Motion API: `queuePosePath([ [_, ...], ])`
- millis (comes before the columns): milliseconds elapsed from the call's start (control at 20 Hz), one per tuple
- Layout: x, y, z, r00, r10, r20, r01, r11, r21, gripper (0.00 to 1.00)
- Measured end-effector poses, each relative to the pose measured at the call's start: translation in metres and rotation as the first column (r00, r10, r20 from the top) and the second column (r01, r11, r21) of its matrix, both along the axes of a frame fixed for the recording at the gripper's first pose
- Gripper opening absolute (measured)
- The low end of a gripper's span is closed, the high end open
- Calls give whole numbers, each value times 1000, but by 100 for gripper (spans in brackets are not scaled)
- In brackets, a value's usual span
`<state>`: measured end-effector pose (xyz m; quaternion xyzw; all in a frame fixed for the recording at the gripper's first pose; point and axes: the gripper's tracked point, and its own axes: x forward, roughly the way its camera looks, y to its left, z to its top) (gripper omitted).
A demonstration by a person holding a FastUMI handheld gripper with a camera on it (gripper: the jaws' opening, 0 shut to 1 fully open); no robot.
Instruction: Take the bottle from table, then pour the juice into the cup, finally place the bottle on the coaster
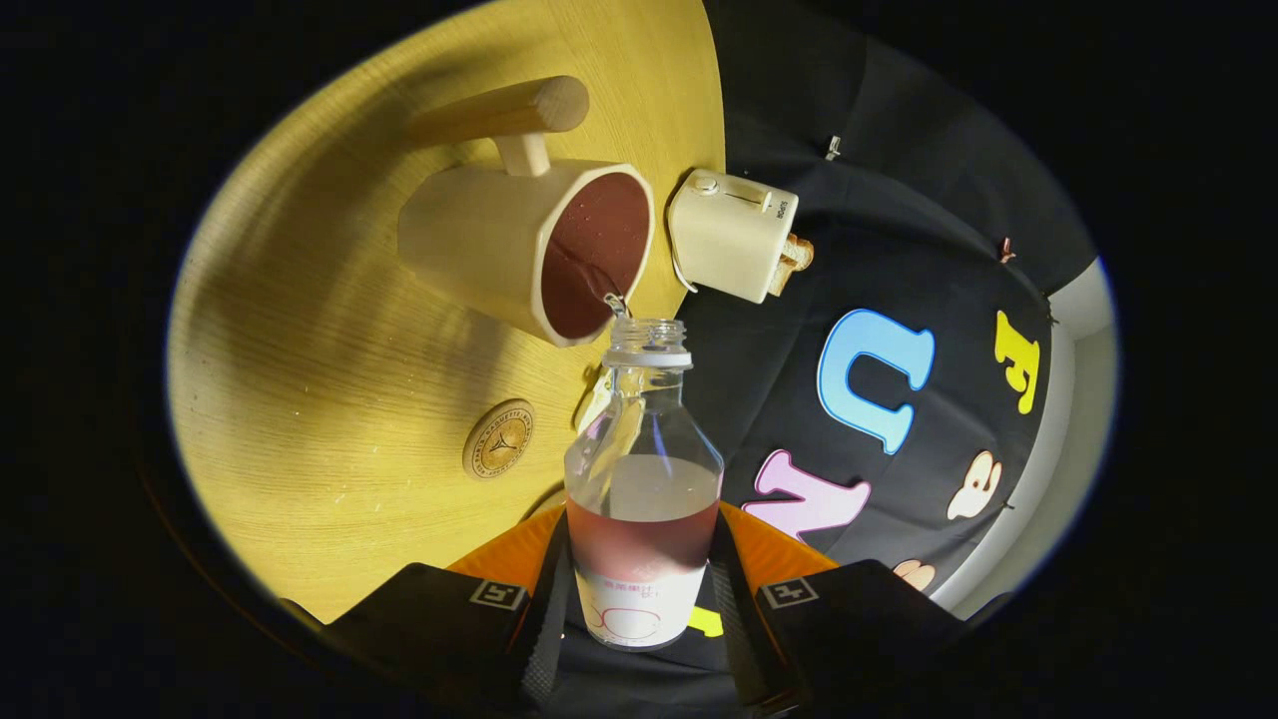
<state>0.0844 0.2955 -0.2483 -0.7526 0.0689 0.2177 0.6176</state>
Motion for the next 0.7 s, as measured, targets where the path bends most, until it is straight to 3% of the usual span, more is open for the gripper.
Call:
queuePosePath([
  [700,1,2,8,998,50,30,-48,996,-81,70],
])
